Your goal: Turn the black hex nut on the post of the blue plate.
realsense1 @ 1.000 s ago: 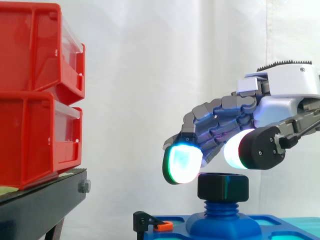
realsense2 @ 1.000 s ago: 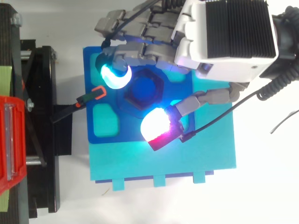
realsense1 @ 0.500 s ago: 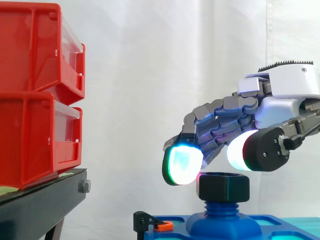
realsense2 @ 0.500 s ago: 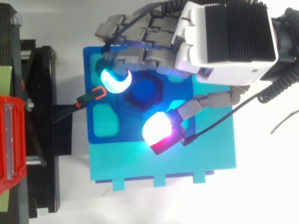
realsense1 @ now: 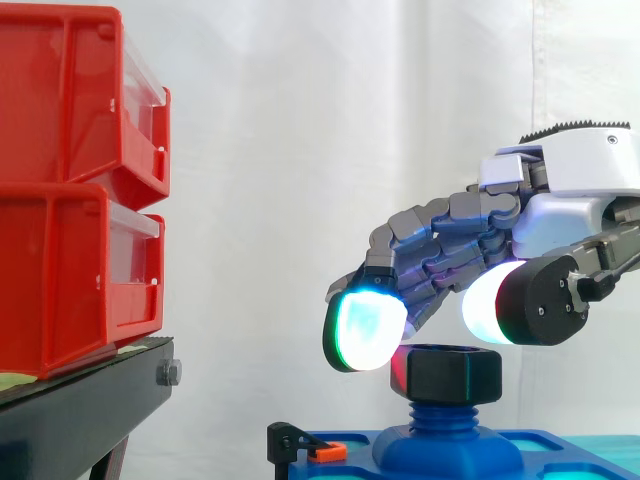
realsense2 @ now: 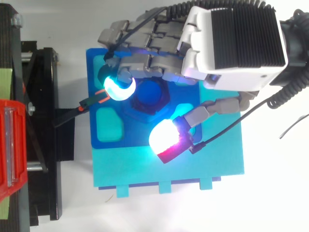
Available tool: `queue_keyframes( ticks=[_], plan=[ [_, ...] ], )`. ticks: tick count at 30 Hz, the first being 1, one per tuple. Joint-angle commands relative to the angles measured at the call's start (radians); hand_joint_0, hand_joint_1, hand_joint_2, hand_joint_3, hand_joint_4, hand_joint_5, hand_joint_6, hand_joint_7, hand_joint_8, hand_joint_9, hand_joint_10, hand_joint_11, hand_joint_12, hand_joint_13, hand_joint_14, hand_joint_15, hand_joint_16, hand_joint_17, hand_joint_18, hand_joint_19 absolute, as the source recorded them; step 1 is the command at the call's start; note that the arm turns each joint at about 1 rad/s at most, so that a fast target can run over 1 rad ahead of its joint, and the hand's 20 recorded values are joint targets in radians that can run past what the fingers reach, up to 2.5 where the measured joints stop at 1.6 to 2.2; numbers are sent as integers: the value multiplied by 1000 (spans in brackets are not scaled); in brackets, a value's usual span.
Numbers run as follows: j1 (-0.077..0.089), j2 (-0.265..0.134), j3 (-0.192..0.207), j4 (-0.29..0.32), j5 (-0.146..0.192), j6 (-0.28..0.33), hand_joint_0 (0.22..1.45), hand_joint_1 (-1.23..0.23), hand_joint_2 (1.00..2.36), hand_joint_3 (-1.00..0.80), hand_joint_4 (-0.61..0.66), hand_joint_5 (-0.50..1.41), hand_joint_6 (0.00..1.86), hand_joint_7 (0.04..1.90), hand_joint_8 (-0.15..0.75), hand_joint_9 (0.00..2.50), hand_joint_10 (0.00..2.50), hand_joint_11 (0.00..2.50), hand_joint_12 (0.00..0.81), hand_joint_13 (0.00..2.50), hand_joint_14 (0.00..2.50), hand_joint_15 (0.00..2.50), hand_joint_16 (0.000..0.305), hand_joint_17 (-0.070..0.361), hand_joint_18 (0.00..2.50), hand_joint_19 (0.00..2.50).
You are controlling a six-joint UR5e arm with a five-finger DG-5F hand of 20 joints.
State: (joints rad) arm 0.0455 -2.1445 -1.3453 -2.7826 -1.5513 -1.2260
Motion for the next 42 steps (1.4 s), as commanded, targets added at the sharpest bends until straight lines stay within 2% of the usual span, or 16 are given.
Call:
queue_keyframes(
  ticks=[1,17,29,42],
  plan=[
    [-4,0,0,0,-7,0,451,-514,1000,-500,231,-200,504,991,267,288,3,83,360,373,8,169,60,135,354,563],
    [-22,0,0,-2,-38,2,451,-513,1000,-500,235,-199,504,993,267,284,4,90,361,375,7,163,60,135,351,564],
    [-35,0,0,-2,-84,-1,451,-511,1000,-500,232,-199,504,992,268,287,4,91,361,374,7,169,60,135,351,564],
    [-45,0,5,-17,-102,-4,451,-511,1000,-500,232,-199,504,991,268,286,4,99,361,375,7,166,60,135,355,564]
  ],
)
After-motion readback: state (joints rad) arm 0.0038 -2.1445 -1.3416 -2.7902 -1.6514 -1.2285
